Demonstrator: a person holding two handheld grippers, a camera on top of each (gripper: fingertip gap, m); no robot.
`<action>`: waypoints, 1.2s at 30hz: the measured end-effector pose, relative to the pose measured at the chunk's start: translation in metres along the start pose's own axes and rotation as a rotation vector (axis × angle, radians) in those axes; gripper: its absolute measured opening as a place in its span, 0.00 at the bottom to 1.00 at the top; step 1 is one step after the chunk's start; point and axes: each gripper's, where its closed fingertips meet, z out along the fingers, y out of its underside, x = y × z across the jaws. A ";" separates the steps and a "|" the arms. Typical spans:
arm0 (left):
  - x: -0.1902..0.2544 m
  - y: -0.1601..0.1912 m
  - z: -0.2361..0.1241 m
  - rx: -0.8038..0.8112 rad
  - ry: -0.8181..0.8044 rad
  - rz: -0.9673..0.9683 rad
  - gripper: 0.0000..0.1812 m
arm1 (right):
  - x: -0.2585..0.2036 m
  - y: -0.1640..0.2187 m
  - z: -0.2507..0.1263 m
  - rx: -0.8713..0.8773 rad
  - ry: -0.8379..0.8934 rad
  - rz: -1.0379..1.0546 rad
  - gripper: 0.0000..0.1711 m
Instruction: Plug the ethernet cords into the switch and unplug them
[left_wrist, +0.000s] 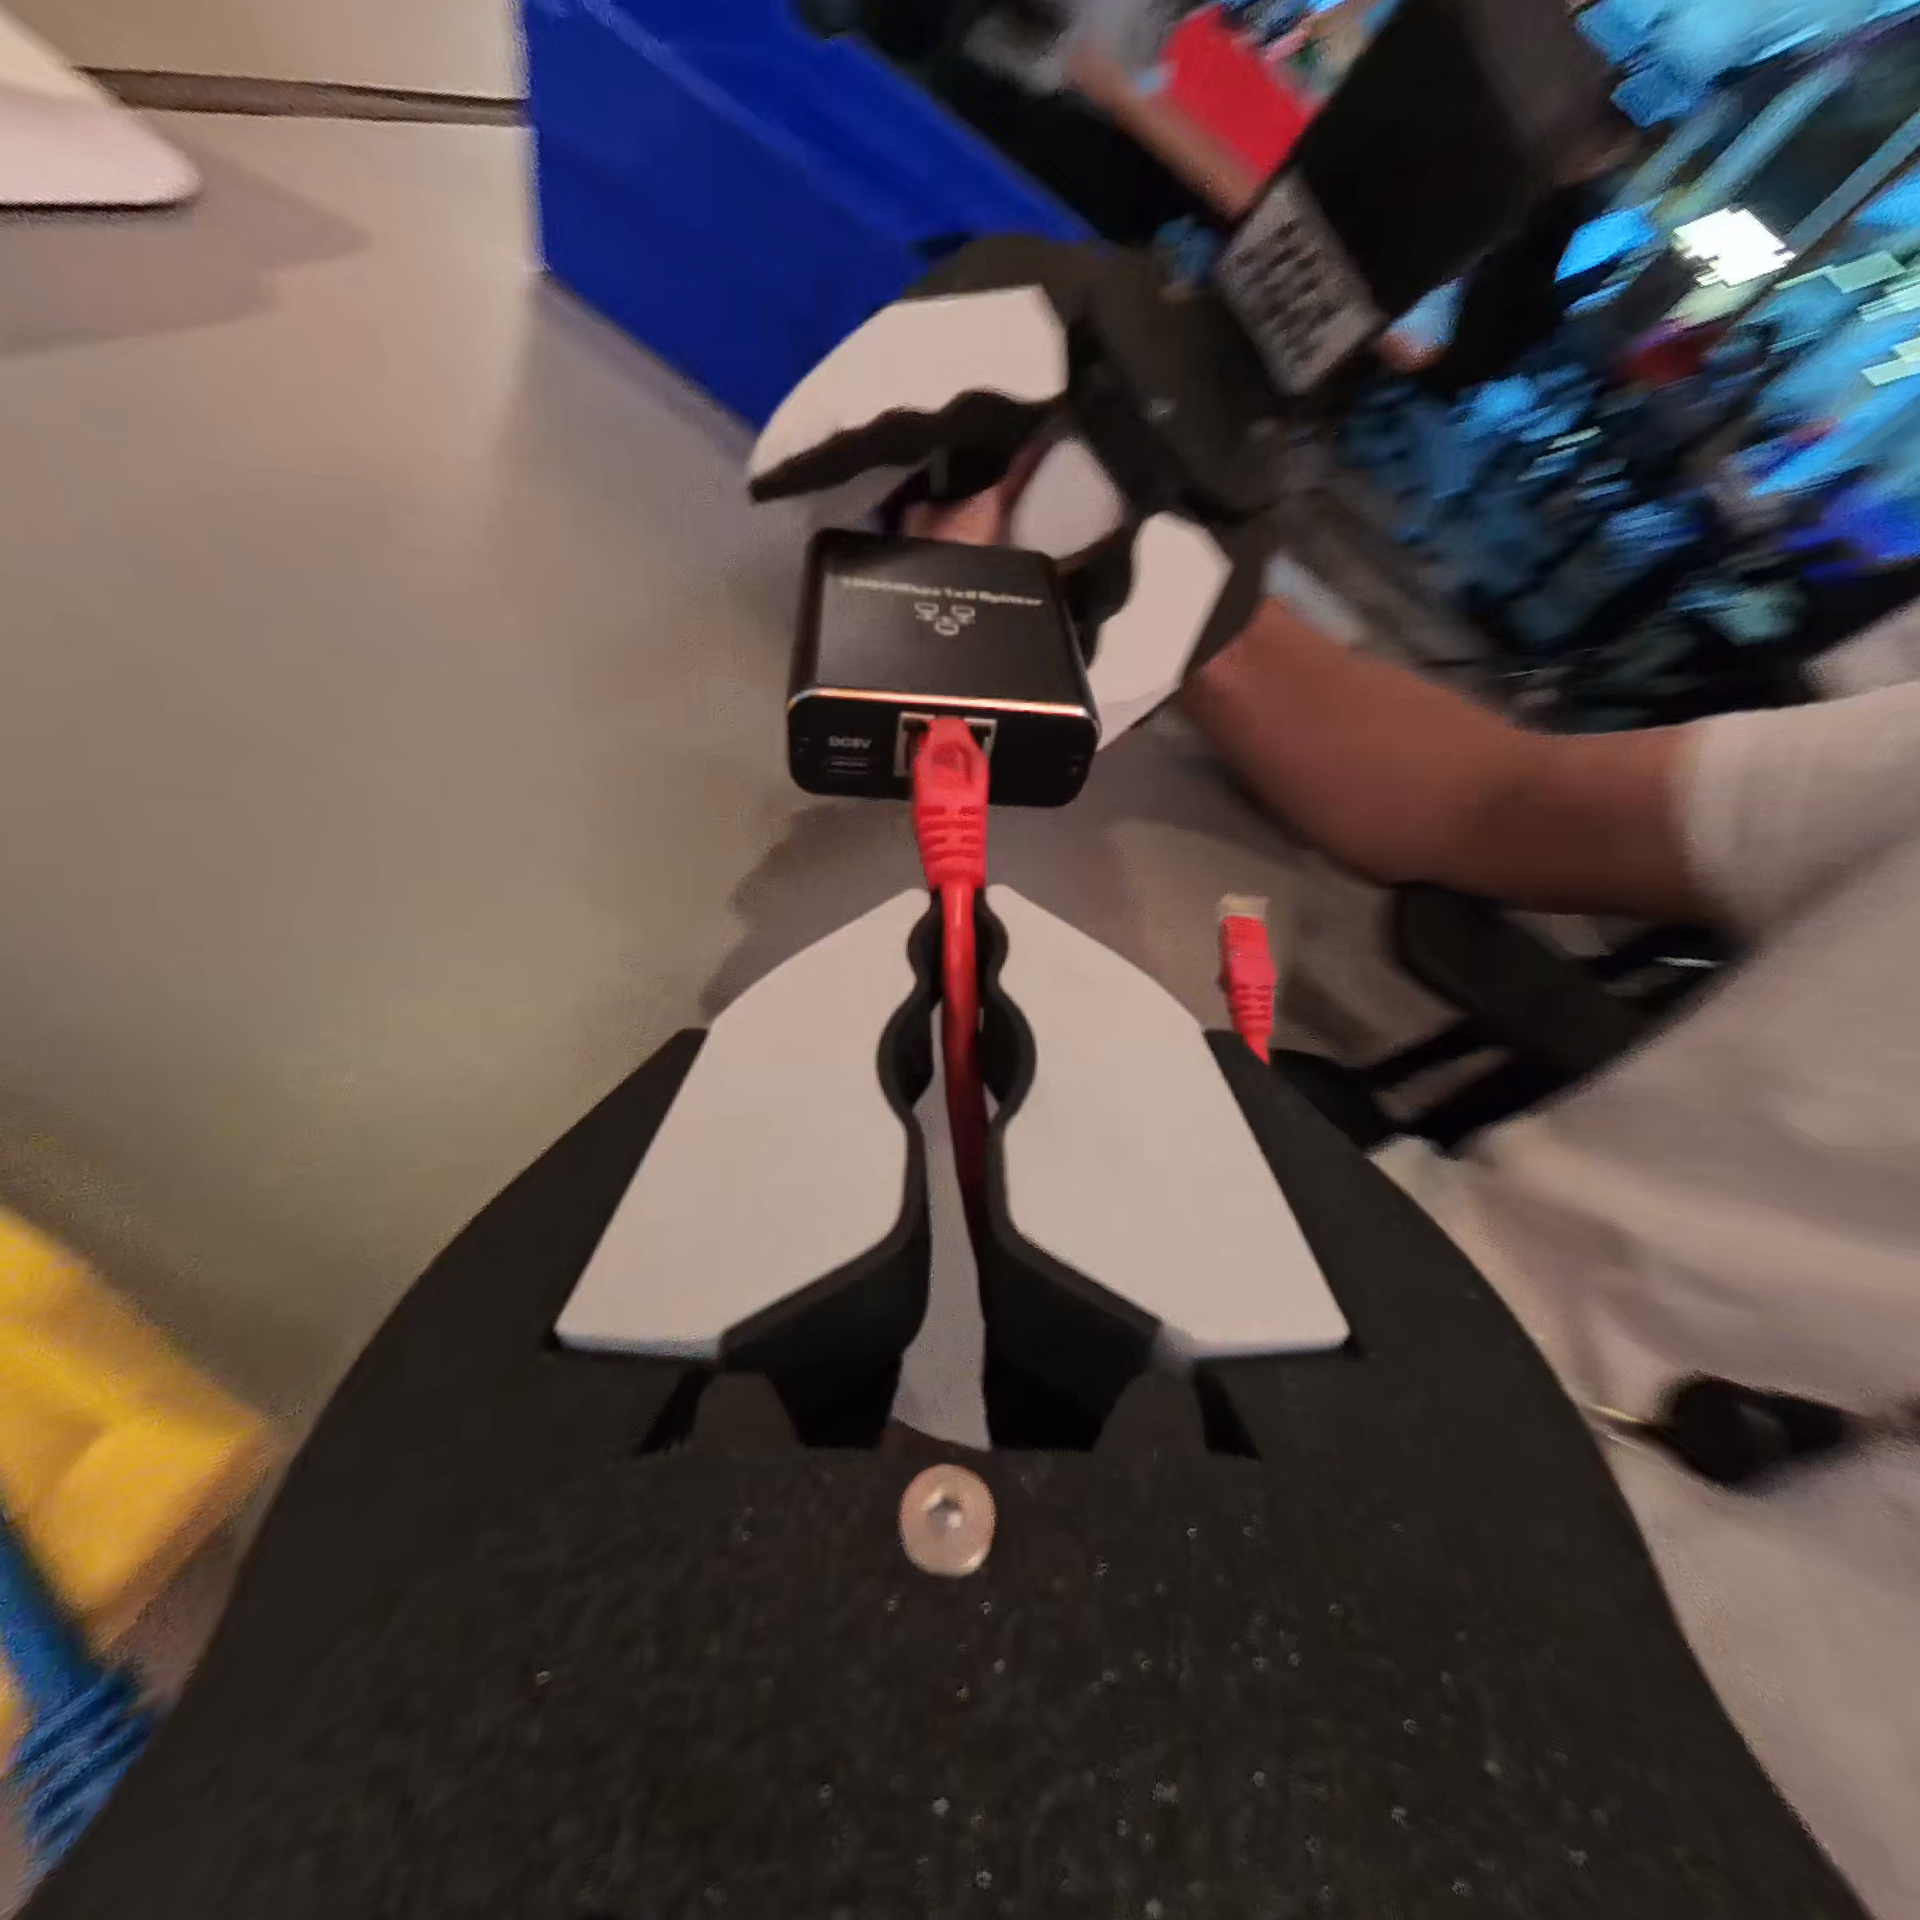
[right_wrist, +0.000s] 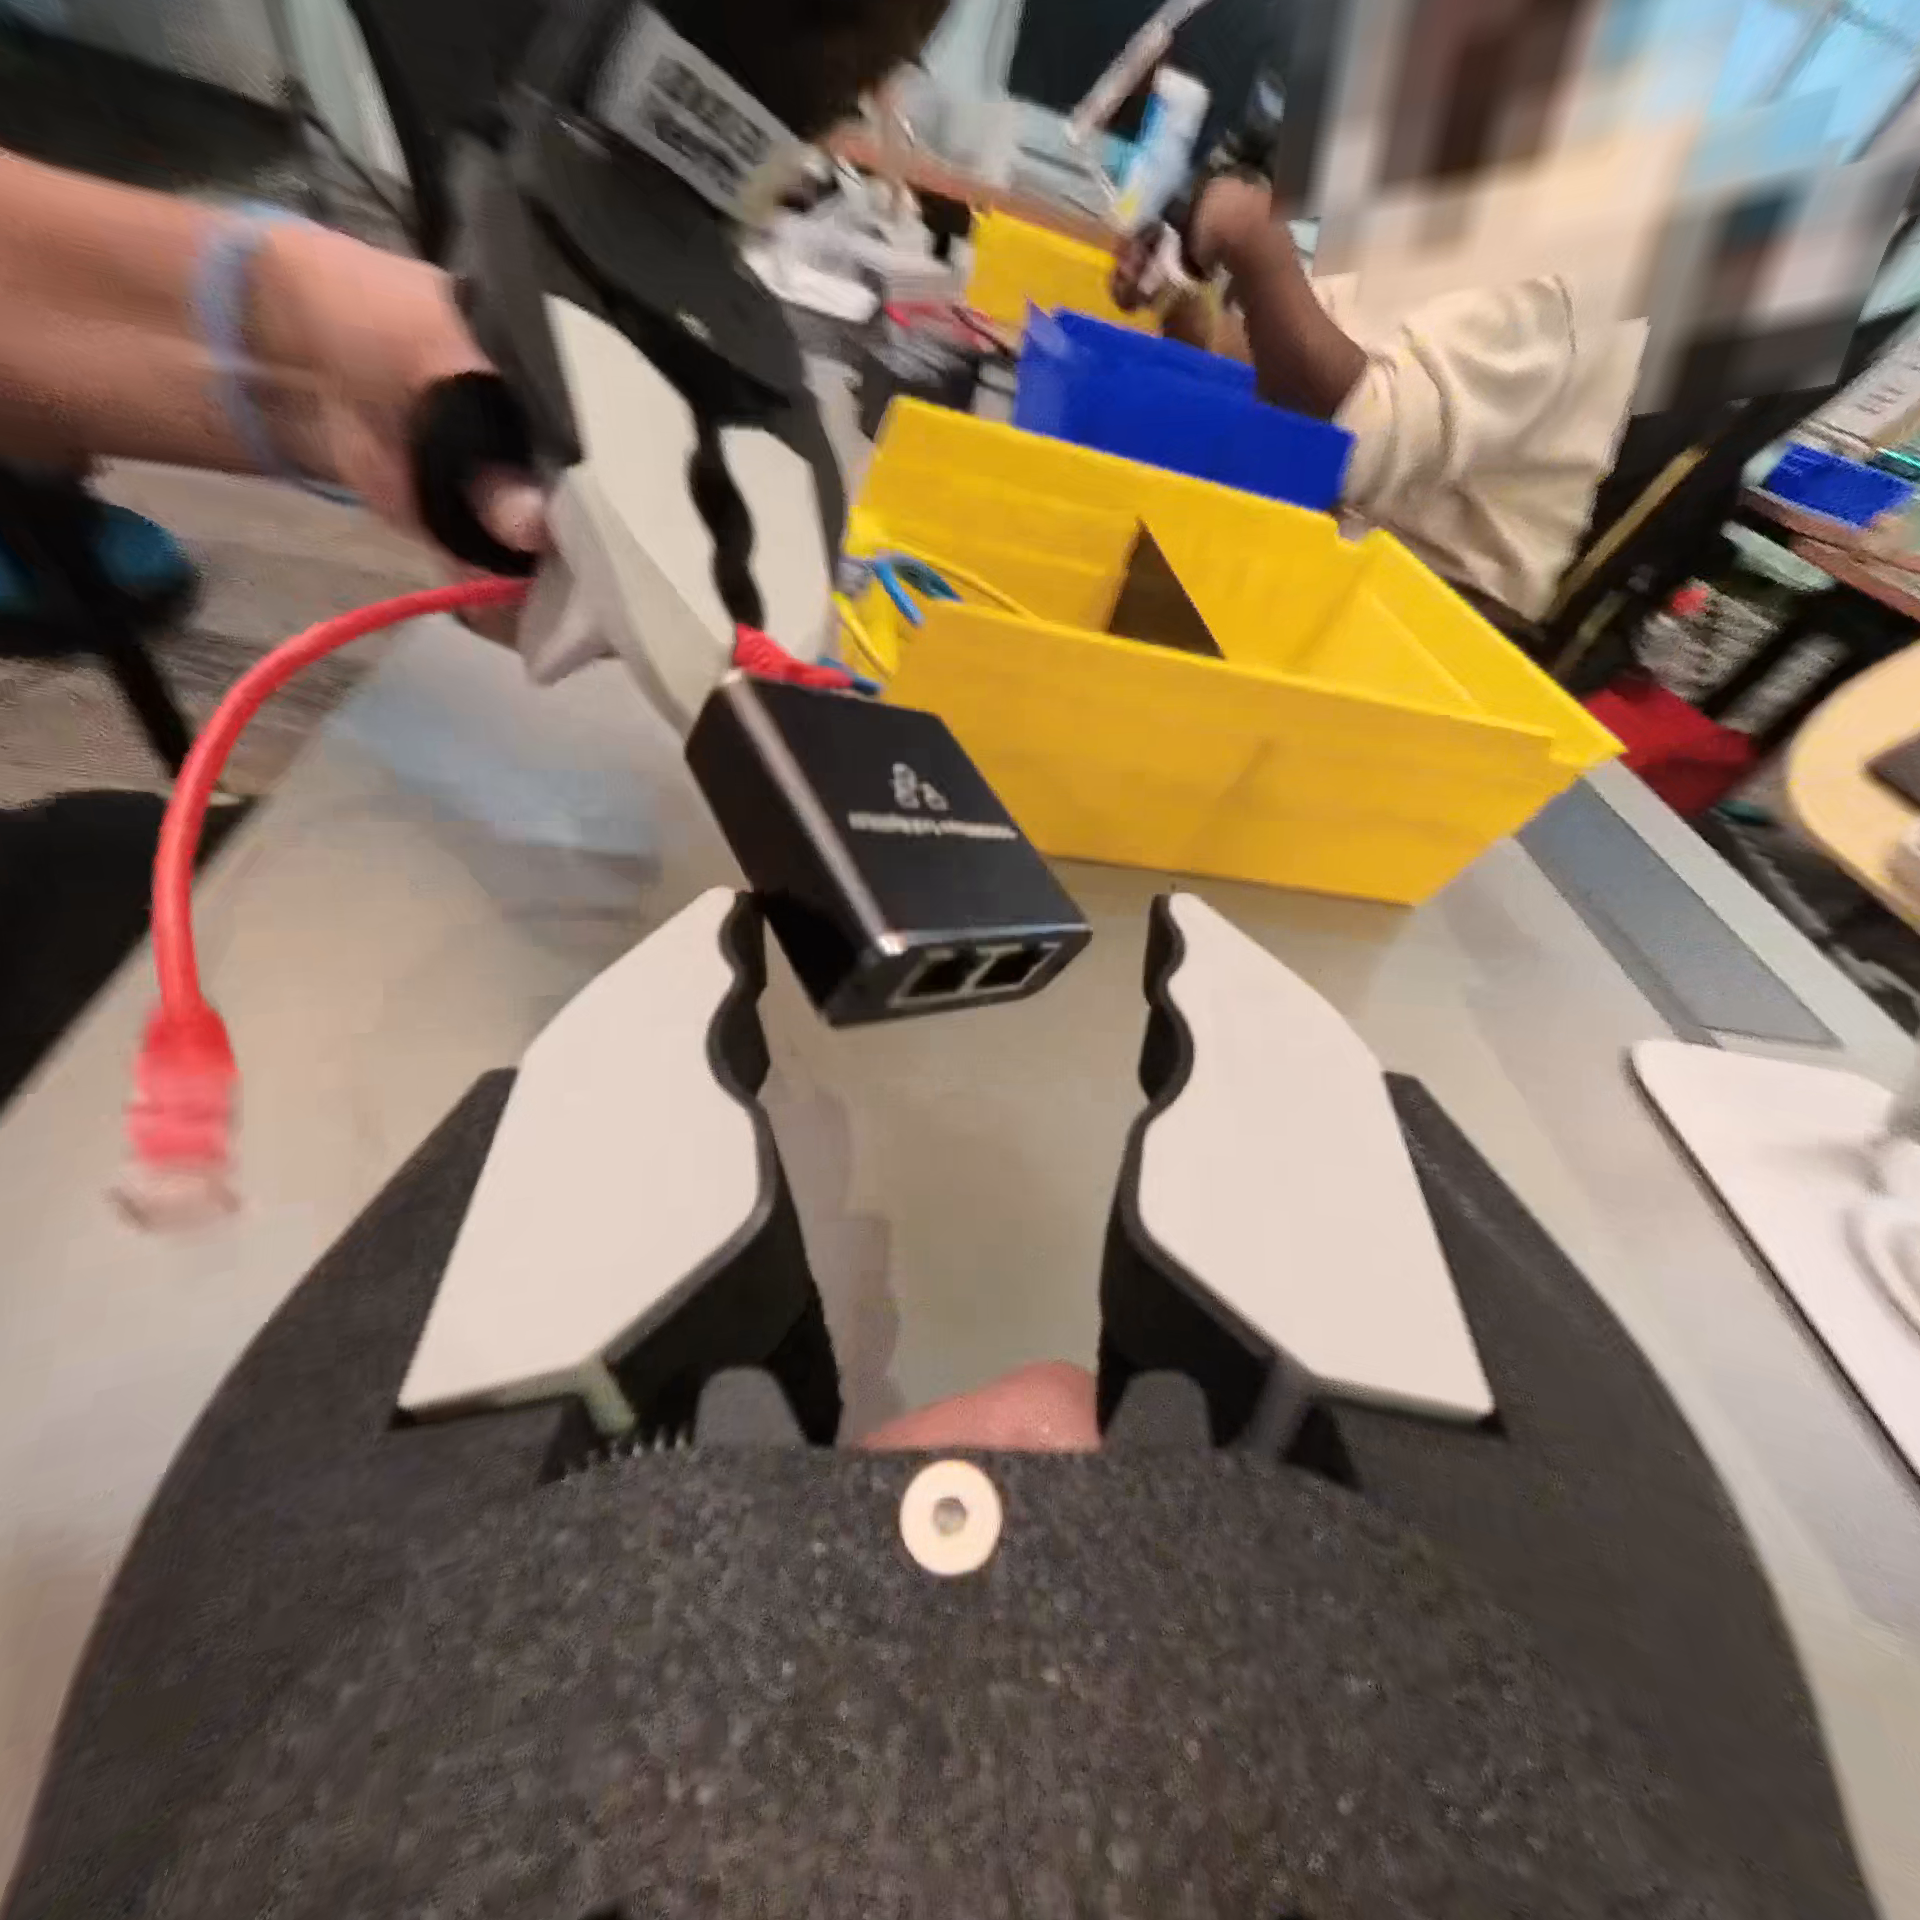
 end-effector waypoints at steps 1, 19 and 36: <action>0.013 -0.005 -0.003 0.009 0.105 -0.037 0.02 | -0.006 -0.006 -0.003 0.018 -0.038 0.004 0.42; 0.125 -0.058 0.004 0.079 1.157 -0.153 0.04 | -0.062 -0.135 -0.077 0.547 -0.123 -0.217 0.16; -0.013 -0.080 0.045 -0.043 0.091 0.129 0.41 | 0.052 -0.003 -0.038 -0.325 0.545 -0.842 0.15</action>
